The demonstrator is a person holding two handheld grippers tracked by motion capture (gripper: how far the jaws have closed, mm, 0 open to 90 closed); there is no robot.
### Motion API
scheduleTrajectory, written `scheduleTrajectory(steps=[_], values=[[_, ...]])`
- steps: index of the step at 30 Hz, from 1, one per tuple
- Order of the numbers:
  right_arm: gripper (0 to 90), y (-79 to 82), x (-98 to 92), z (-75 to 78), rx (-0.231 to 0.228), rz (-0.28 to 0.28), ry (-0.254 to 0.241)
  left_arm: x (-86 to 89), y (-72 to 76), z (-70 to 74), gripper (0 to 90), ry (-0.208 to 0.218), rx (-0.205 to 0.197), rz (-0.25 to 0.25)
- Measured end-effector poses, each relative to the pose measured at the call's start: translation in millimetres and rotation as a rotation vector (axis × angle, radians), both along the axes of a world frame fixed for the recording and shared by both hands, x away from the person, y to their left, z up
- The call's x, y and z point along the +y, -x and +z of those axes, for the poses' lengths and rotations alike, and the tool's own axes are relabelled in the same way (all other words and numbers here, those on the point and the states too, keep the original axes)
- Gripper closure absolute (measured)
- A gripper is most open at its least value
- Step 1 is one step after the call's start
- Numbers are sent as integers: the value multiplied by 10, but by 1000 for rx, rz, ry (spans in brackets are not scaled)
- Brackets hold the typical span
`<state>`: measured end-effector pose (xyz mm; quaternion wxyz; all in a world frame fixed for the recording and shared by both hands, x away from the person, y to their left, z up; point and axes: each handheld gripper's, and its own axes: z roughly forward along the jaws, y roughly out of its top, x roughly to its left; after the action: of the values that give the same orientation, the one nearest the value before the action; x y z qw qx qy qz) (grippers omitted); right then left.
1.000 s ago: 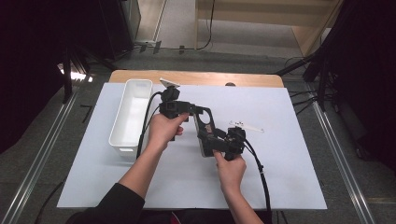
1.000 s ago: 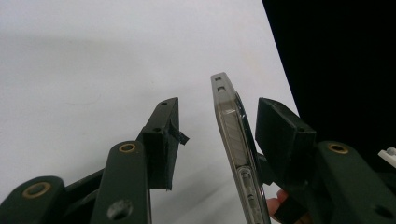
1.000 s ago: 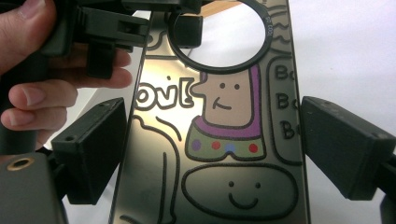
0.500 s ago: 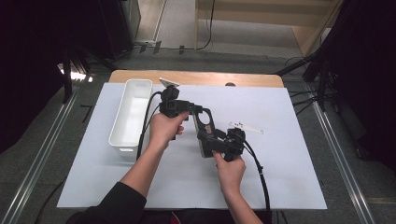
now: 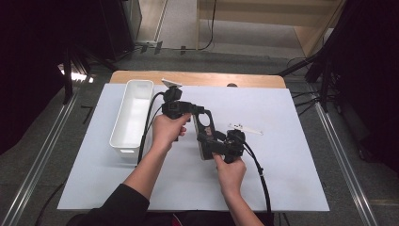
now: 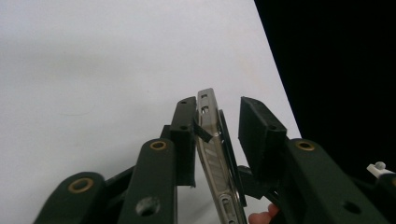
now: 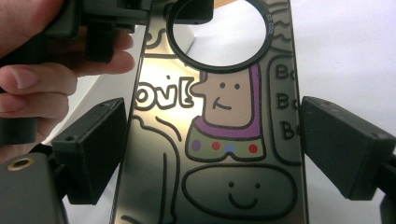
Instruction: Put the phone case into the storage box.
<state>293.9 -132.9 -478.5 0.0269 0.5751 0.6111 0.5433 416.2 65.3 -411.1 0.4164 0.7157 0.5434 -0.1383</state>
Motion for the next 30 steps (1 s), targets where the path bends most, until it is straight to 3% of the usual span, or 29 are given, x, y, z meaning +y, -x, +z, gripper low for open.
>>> scheduleTrajectory(steps=[6, 16, 30], values=[[98, 4, -10, 7, -5, -2, 0, 2, 6, 6, 729, 18, -14, -8], [98, 10, 7, 4, -9, -9, 19, -13, 7, 5, 749, 47, 1, -6], [98, -13, 62, -18, -31, -15, 75, -13, 2, 10, 782, 74, 5, -8]])
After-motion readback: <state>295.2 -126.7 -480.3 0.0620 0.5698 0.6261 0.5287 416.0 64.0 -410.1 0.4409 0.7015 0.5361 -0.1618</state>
